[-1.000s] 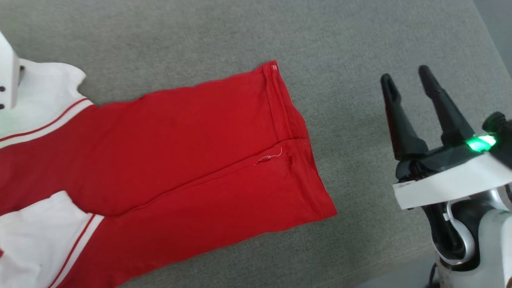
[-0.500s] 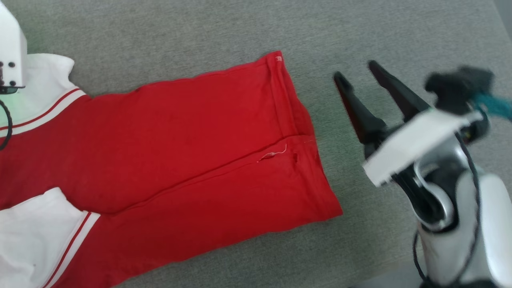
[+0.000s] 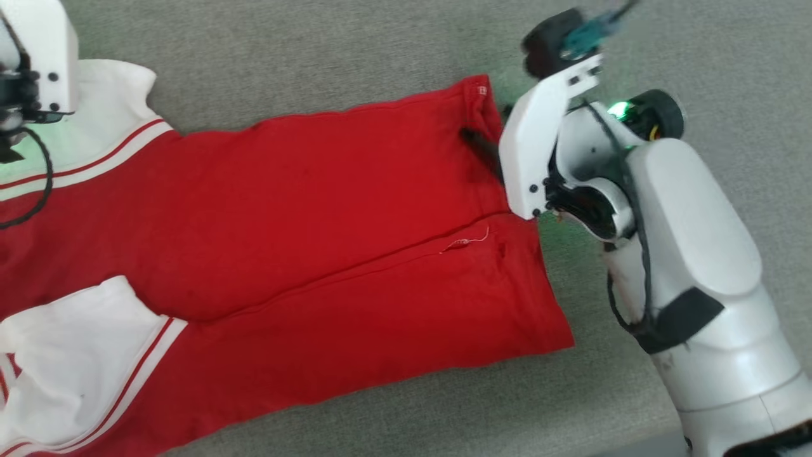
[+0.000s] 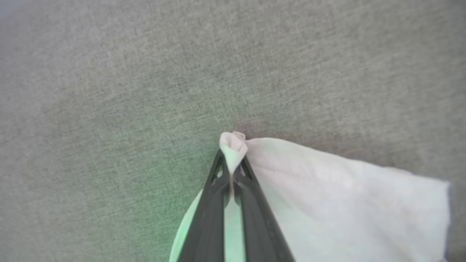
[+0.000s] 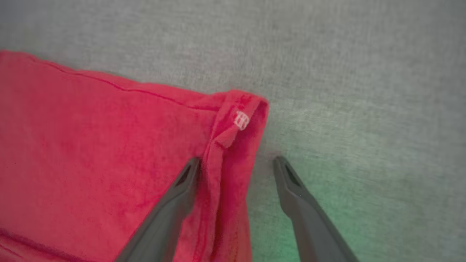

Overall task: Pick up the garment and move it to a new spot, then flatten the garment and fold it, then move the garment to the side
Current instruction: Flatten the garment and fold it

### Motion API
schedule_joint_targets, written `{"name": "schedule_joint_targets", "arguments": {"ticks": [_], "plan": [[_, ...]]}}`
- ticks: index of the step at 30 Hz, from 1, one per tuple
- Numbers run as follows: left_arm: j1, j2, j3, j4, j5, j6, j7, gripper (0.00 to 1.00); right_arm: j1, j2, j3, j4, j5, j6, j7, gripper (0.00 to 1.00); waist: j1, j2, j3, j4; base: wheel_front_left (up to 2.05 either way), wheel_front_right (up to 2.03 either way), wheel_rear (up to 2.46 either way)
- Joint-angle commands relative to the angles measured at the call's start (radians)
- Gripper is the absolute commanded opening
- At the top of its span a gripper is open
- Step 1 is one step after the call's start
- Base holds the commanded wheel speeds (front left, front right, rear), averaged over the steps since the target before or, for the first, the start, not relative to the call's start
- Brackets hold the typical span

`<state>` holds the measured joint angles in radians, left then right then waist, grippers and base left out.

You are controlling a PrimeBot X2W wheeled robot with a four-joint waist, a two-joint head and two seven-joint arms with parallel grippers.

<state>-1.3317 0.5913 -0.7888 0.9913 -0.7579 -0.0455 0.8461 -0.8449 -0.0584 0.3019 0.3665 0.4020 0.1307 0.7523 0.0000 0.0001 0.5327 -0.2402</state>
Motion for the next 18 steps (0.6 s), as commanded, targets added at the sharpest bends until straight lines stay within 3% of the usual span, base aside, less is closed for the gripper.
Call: {"name": "schedule_joint_targets", "arguments": {"ticks": [1,4,11,12,13,18], "plan": [[0.052,-0.033,-0.021,0.036,-0.014,-0.01,-0.001,0.0,-0.026,0.005,0.03,0.046,0.02,0.0,0.038,1.0,0.0,-0.0001,0.001,0.013,0.0,0.0,0.0],[0.042,-0.045,-0.022,0.047,-0.014,-0.015,-0.018,0.0,-0.047,0.009,0.054,0.116,0.049,0.0,0.066,1.0,0.0,-0.0001,0.002,0.026,0.0,0.0,0.0],[0.044,-0.067,-0.021,0.074,-0.025,-0.038,-0.065,0.0,-0.087,0.001,0.083,0.221,0.078,0.0,0.022,1.0,0.0,-0.0001,-0.019,0.063,0.0,0.0,0.0],[0.042,-0.072,-0.019,0.077,-0.029,-0.039,-0.069,0.0,-0.091,-0.005,0.094,0.233,0.079,0.0,0.019,0.33,0.0,-0.0001,-0.025,0.07,0.0,0.0,0.0],[0.039,-0.079,-0.018,0.079,-0.026,-0.039,-0.078,0.0,-0.093,-0.016,0.111,0.24,0.078,0.0,0.008,0.0,0.0,-0.0001,-0.032,0.077,0.0,0.0,0.0],[0.016,-0.093,-0.017,0.085,-0.029,-0.054,-0.115,0.0,-0.089,-0.059,0.119,0.246,0.099,0.0,-0.079,0.0,0.0,-0.0001,-0.077,0.113,0.0,0.0,0.0]]}}
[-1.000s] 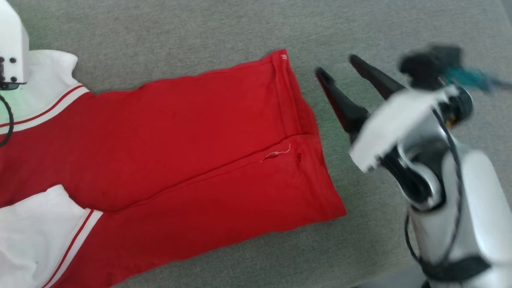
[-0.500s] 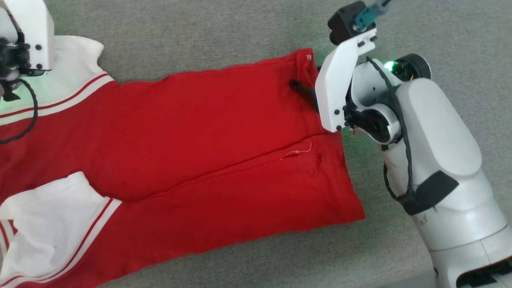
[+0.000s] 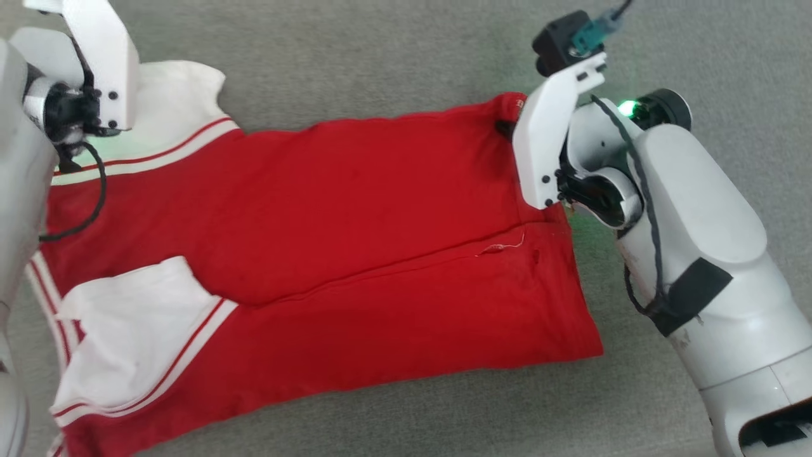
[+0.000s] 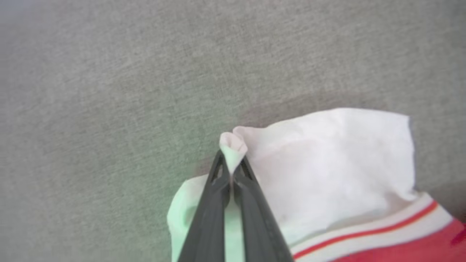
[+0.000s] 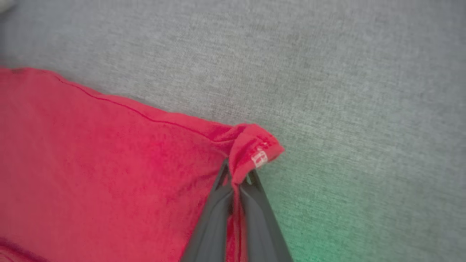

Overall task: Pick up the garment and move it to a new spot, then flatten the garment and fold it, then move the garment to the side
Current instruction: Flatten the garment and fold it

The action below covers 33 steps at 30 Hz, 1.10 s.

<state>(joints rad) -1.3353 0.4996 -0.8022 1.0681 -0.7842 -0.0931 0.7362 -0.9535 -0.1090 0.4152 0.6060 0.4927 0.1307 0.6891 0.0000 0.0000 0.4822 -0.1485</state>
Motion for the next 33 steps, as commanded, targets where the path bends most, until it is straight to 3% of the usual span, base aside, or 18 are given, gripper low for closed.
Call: {"name": "schedule_joint_targets", "arguments": {"ticks": [1,14,19,25,33], "plan": [[0.017,-0.007,-0.001,0.009,-0.009,-0.01,-0.01,0.0,0.026,-0.014,0.003,0.001,0.014,0.0,-0.036,0.0,0.0,0.0,-0.037,0.029,0.0,0.0,0.0],[0.061,-0.007,-0.016,-0.054,-0.061,-0.031,0.083,0.0,0.203,-0.14,-0.016,-0.17,0.0,0.0,-0.203,0.0,0.0,0.0,-0.18,0.115,0.0,0.0,0.0],[0.108,0.026,-0.019,-0.166,-0.076,0.006,0.14,0.0,0.301,-0.181,-0.064,-0.277,-0.015,0.0,-0.204,0.0,0.0,0.0,-0.212,0.142,0.0,0.0,0.0],[0.236,0.107,-0.009,-0.446,-0.122,0.112,0.244,0.0,0.437,-0.218,-0.138,-0.451,-0.029,0.0,-0.172,0.0,0.0,0.0,-0.236,0.165,0.0,0.0,0.0],[0.491,0.31,-0.009,-1.02,-0.148,0.375,0.386,0.0,0.652,-0.267,-0.233,-0.686,-0.03,0.0,-0.092,0.0,0.0,0.0,-0.231,0.181,0.0,0.0,0.0]]}}
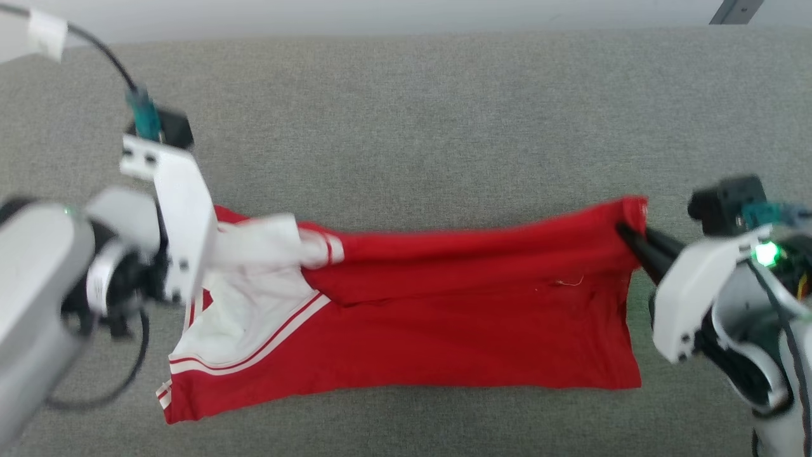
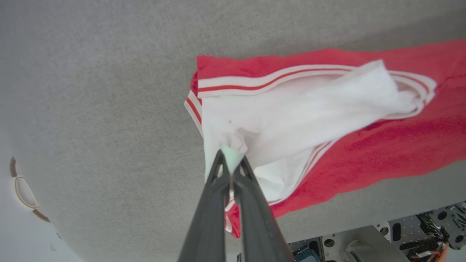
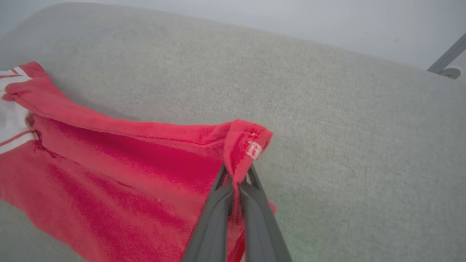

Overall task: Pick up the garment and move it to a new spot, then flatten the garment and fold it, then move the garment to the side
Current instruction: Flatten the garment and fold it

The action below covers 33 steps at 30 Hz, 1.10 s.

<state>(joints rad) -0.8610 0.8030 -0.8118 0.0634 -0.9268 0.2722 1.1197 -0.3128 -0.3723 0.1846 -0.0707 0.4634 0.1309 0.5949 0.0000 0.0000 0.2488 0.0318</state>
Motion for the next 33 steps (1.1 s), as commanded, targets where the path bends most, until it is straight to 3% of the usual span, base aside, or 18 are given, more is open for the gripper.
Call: {"name": "schedule_joint_targets", "arguments": {"ticks": [1,6,9,12,13,14,15,16,17,18,19,25,33], "plan": [[0.046,0.03,0.001,-0.075,-0.003,0.042,0.01,0.0,0.037,-0.006,-0.009,-0.028,0.002,0.0,0.013,0.0,0.0,0.0,0.005,0.001,0.0,0.0,0.0],[0.202,0.102,-0.003,-0.277,-0.026,0.169,0.01,0.0,0.146,-0.018,-0.019,-0.073,0.022,0.0,0.057,0.0,0.0,0.0,0.016,-0.002,0.0,0.0,0.0],[0.268,0.103,-0.007,-0.286,-0.044,0.188,-0.025,0.0,0.17,-0.015,-0.004,-0.049,0.025,0.0,0.058,0.0,0.0,0.0,0.023,-0.004,0.0,0.0,0.0],[0.313,0.079,-0.001,-0.234,-0.063,0.178,-0.072,0.0,0.164,-0.006,0.026,0.003,0.04,0.0,0.046,0.03,0.0,0.0,0.026,-0.007,0.0,0.0,0.0],[0.325,0.073,-0.004,-0.207,-0.068,0.17,-0.085,0.0,0.152,-0.009,0.036,0.021,0.034,0.0,0.043,0.46,0.0,0.0,0.026,-0.008,0.0,0.0,0.0],[0.325,0.073,-0.004,-0.207,-0.068,0.17,-0.085,0.0,0.152,-0.009,0.036,0.021,0.034,0.0,0.043,0.46,0.0,0.0,0.026,-0.008,0.0,0.0,0.0],[0.329,0.06,-0.002,-0.187,-0.07,0.154,-0.107,0.0,0.143,-0.004,0.045,0.035,0.035,0.0,0.037,1.0,0.0,0.0,0.025,-0.008,0.0,0.0,0.0],[0.329,0.05,0.004,-0.163,-0.068,0.143,-0.133,0.42,0.137,0.005,0.049,0.045,0.044,0.0,0.033,1.0,0.0,0.0,0.024,-0.008,0.0,0.0,0.0],[0.335,0.041,0.01,-0.139,-0.075,0.136,-0.154,0.46,0.132,0.007,0.054,0.051,0.045,0.0,0.033,1.0,0.0,0.0,0.019,-0.008,0.0,0.0,0.0],[0.342,0.039,0.013,-0.118,-0.077,0.125,-0.171,0.59,0.13,0.007,0.058,0.052,0.05,0.0,0.033,1.0,0.0,0.0,0.014,-0.009,0.0,0.0,0.0],[0.341,0.04,0.015,-0.107,-0.065,0.113,-0.192,1.0,0.131,0.007,0.06,0.049,0.059,0.0,0.038,1.0,0.0,0.0,0.008,-0.01,0.0,0.0,0.0],[0.375,0.027,0.063,-0.092,-0.062,0.071,-0.347,1.0,0.173,0.012,0.014,-0.035,0.114,0.0,0.079,1.0,0.0,0.0,-0.04,-0.006,0.0,0.0,0.0],[0.453,0.025,0.126,-0.131,-0.005,0.024,-0.634,1.0,0.247,0.077,-0.164,-0.121,0.083,0.0,0.145,1.0,0.0,0.0,-0.083,0.018,0.0,0.0,0.0]]}}
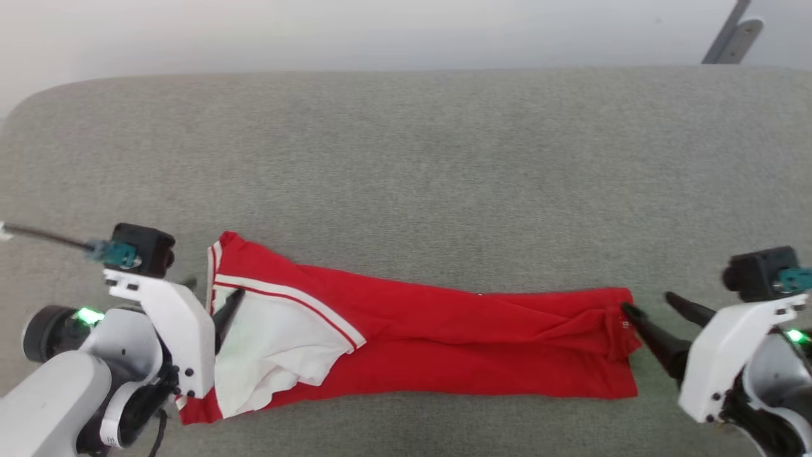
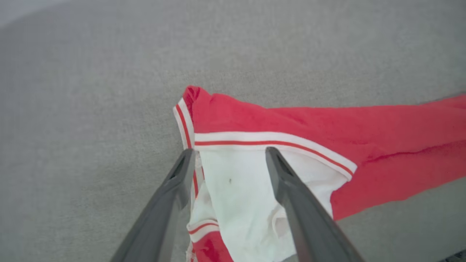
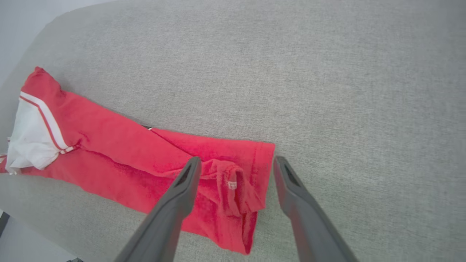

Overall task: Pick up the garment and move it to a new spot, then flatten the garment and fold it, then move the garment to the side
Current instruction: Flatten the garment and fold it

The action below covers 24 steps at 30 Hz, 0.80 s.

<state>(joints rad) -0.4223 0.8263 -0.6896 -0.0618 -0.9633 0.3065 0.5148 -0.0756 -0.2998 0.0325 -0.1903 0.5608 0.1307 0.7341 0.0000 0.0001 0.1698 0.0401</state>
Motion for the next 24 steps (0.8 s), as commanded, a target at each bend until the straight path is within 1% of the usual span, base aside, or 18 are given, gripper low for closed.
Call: {"name": "schedule_joint_targets", "arguments": {"ticks": [1,3,7,10,11,13,14,16,17,19,21,22,24], "plan": [[0.021,0.0,0.015,-0.007,0.038,-0.01,-0.076,1.0,0.014,0.015,-0.035,0.003,-0.018,0.0,0.013,1.0,0.0,-0.0001,-0.005,0.016,0.0,0.0,0.0],[0.042,-0.007,0.03,-0.013,0.06,-0.024,-0.166,1.0,0.017,0.045,-0.068,0.019,-0.02,0.0,0.028,1.0,0.0,-0.0001,-0.006,0.026,0.0,0.0,0.0],[0.084,-0.031,0.066,-0.005,0.091,-0.024,-0.337,1.0,0.004,0.065,-0.107,0.082,-0.034,0.0,0.054,1.0,0.0,-0.0001,-0.003,0.054,0.0,0.0,0.0],[0.113,-0.047,0.08,0.008,0.122,-0.026,-0.448,1.0,-0.019,0.065,-0.118,0.156,-0.036,0.0,0.062,1.0,0.0,-0.0001,0.003,0.076,0.0,0.0,0.0],[0.125,-0.064,0.088,0.014,0.116,-0.022,-0.482,1.0,-0.027,0.063,-0.117,0.183,-0.037,0.0,0.059,1.0,0.0,-0.0001,0.005,0.085,0.0,0.0,0.0],[0.139,-0.067,0.087,0.028,0.147,-0.027,-0.543,1.0,-0.043,0.059,-0.101,0.231,-0.031,0.0,0.054,1.0,0.0,-0.0001,0.009,0.099,0.0,0.0,0.0],[0.149,-0.086,0.094,0.037,0.131,-0.029,-0.569,1.0,-0.053,0.056,-0.093,0.256,-0.026,0.0,0.05,1.0,0.0,-0.0001,0.012,0.107,0.0,0.0,0.0],[0.163,-0.092,0.097,0.052,0.15,-0.032,-0.623,1.0,-0.074,0.057,-0.068,0.305,-0.011,0.0,0.046,1.0,0.0,-0.0001,0.014,0.118,0.0,0.0,0.0],[0.172,-0.108,0.103,0.063,0.139,-0.034,-0.646,1.0,-0.084,0.051,-0.055,0.332,-0.012,0.0,0.043,1.0,0.0,-0.0001,0.016,0.125,0.0,0.0,0.0],[0.186,-0.12,0.101,0.087,0.149,-0.041,-0.69,1.0,-0.101,0.051,-0.03,0.388,-0.013,0.0,0.039,1.0,0.0,-0.0001,0.017,0.135,0.0,0.0,0.0],[0.199,-0.143,0.109,0.109,0.142,-0.049,-0.724,1.0,-0.118,0.058,-0.009,0.447,-0.007,0.0,0.034,1.0,0.0,-0.0001,0.017,0.146,0.0,0.0,0.0],[0.203,-0.143,0.109,0.119,0.155,-0.052,-0.738,1.0,-0.129,0.06,-0.005,0.478,-0.007,0.0,0.033,1.0,0.0,-0.0001,0.017,0.15,0.0,0.0,0.0],[0.214,-0.172,0.12,0.137,0.147,-0.062,-0.756,1.0,-0.139,0.067,0.011,0.537,-0.005,0.0,0.037,1.0,0.0,-0.0001,0.014,0.16,0.0,0.0,0.0]]}}
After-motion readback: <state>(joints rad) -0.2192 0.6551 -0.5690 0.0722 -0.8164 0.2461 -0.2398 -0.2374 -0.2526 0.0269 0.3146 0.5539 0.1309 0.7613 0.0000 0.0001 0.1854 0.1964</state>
